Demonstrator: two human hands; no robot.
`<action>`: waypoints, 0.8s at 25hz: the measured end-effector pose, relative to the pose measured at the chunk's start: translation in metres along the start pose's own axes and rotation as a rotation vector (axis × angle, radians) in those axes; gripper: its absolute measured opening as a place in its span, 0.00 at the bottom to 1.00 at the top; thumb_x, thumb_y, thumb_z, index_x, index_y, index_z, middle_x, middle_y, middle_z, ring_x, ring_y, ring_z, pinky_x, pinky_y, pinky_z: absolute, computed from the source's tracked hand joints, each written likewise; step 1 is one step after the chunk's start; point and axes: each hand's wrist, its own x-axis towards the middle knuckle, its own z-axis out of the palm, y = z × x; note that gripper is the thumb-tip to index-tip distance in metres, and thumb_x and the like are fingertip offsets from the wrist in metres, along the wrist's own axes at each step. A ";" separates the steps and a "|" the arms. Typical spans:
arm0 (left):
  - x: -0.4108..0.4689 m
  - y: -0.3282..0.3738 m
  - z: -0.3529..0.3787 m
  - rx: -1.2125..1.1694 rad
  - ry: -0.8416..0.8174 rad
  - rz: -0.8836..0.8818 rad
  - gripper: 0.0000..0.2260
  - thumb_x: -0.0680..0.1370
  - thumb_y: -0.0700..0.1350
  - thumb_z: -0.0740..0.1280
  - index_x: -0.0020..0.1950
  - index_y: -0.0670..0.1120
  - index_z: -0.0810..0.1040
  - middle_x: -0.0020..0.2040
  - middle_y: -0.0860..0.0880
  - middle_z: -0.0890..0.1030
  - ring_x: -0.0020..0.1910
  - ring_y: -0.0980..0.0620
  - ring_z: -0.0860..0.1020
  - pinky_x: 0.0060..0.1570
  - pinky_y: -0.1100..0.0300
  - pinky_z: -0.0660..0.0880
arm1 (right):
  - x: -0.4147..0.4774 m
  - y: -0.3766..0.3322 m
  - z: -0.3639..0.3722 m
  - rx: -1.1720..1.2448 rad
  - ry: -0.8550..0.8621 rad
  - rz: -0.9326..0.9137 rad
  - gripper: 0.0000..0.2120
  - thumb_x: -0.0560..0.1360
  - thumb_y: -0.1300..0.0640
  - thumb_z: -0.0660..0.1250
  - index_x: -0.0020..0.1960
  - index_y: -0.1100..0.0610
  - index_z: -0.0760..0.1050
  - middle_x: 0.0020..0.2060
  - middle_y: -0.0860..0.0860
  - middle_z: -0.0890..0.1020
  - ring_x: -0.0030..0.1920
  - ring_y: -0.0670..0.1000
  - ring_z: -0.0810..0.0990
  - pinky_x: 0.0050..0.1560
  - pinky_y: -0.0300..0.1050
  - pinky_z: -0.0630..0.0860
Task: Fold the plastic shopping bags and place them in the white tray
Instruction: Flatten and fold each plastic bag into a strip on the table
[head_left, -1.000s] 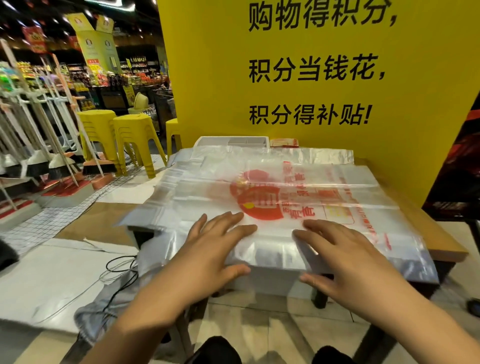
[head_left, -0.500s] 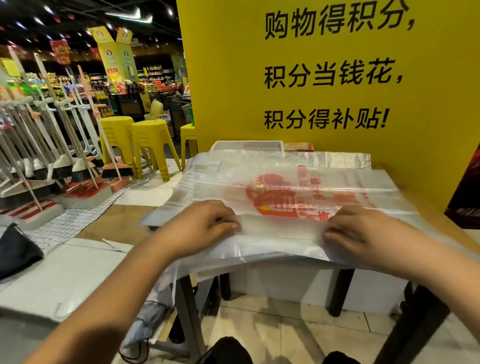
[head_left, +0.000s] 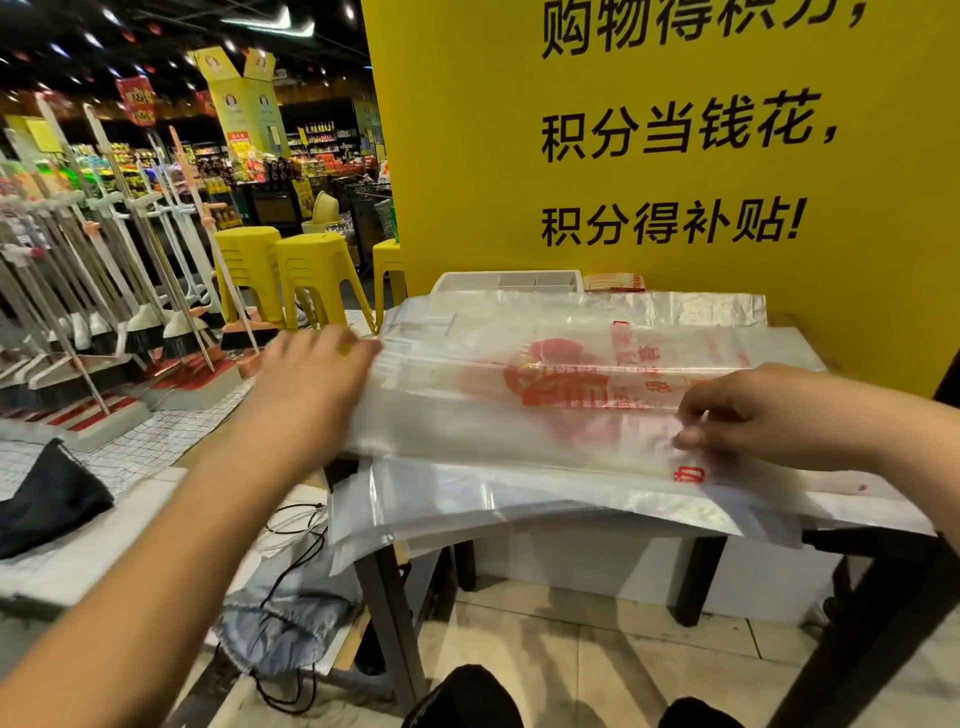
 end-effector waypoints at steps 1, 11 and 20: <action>-0.013 0.029 0.003 -0.072 0.162 0.117 0.22 0.81 0.45 0.64 0.75 0.56 0.65 0.73 0.52 0.69 0.72 0.48 0.66 0.73 0.45 0.63 | 0.002 -0.001 0.002 -0.009 -0.010 -0.005 0.11 0.77 0.38 0.64 0.50 0.45 0.76 0.44 0.43 0.82 0.46 0.45 0.79 0.51 0.44 0.76; -0.028 0.113 0.068 -0.192 -0.075 0.299 0.33 0.76 0.68 0.32 0.81 0.62 0.42 0.82 0.57 0.42 0.80 0.55 0.39 0.76 0.49 0.33 | -0.014 0.025 0.018 -0.237 0.134 0.093 0.13 0.80 0.37 0.54 0.58 0.40 0.70 0.39 0.39 0.77 0.40 0.44 0.74 0.38 0.43 0.69; -0.026 0.116 0.068 -0.365 -0.105 0.236 0.32 0.76 0.69 0.33 0.79 0.66 0.50 0.80 0.63 0.48 0.79 0.61 0.41 0.76 0.53 0.33 | -0.041 0.053 0.049 -0.203 0.595 0.366 0.18 0.77 0.56 0.65 0.67 0.51 0.75 0.63 0.53 0.77 0.61 0.58 0.75 0.59 0.57 0.74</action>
